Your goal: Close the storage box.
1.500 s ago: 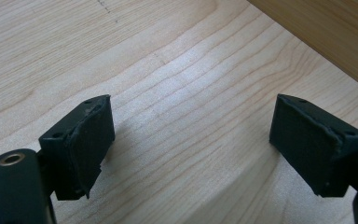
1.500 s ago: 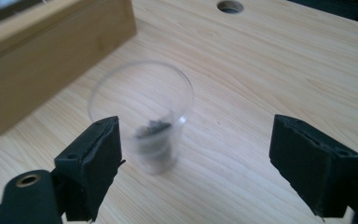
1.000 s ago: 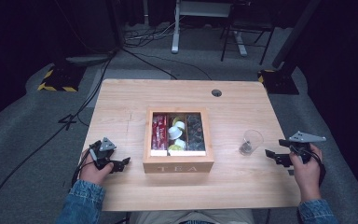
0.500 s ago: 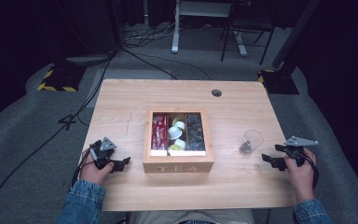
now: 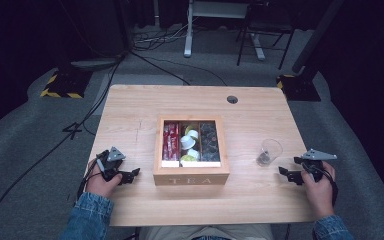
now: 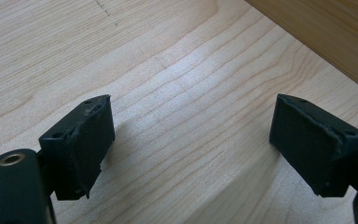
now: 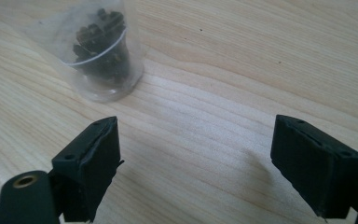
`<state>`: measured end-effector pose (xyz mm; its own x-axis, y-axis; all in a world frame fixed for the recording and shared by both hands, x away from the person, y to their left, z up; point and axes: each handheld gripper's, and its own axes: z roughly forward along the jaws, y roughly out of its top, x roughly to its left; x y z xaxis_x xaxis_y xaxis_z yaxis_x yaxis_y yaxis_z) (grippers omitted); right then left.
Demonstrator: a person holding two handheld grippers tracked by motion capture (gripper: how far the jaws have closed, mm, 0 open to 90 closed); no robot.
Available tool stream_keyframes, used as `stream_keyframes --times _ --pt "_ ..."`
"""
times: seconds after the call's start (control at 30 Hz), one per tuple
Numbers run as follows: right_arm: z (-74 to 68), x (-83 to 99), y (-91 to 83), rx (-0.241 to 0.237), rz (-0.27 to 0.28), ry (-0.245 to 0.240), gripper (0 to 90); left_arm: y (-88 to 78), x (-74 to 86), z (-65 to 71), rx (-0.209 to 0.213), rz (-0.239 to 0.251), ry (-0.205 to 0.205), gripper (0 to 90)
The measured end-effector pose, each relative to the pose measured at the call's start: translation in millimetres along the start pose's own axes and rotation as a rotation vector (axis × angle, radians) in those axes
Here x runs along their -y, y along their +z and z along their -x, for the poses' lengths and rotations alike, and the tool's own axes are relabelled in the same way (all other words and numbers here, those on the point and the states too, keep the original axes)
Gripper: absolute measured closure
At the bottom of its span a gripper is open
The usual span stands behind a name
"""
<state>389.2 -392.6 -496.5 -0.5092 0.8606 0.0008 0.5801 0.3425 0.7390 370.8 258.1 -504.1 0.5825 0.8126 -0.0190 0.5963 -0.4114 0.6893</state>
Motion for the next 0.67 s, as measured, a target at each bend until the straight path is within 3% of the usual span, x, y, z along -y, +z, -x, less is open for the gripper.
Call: stream_keyframes --times 0.1,0.17,0.67 --pt "-2.1 2.8 5.2 0.035 -0.011 -0.007 14.0 0.1 -0.1 0.2 0.0 0.0 -0.002 14.3" --pt "-2.3 3.4 6.5 0.032 -0.007 0.016 14.1 0.2 -0.2 0.2 0.0 -0.001 -0.002 14.3" --pt "-2.1 3.4 6.9 0.032 -0.008 0.018 13.4 0.2 -0.3 0.4 -0.002 0.0 -0.001 14.5"
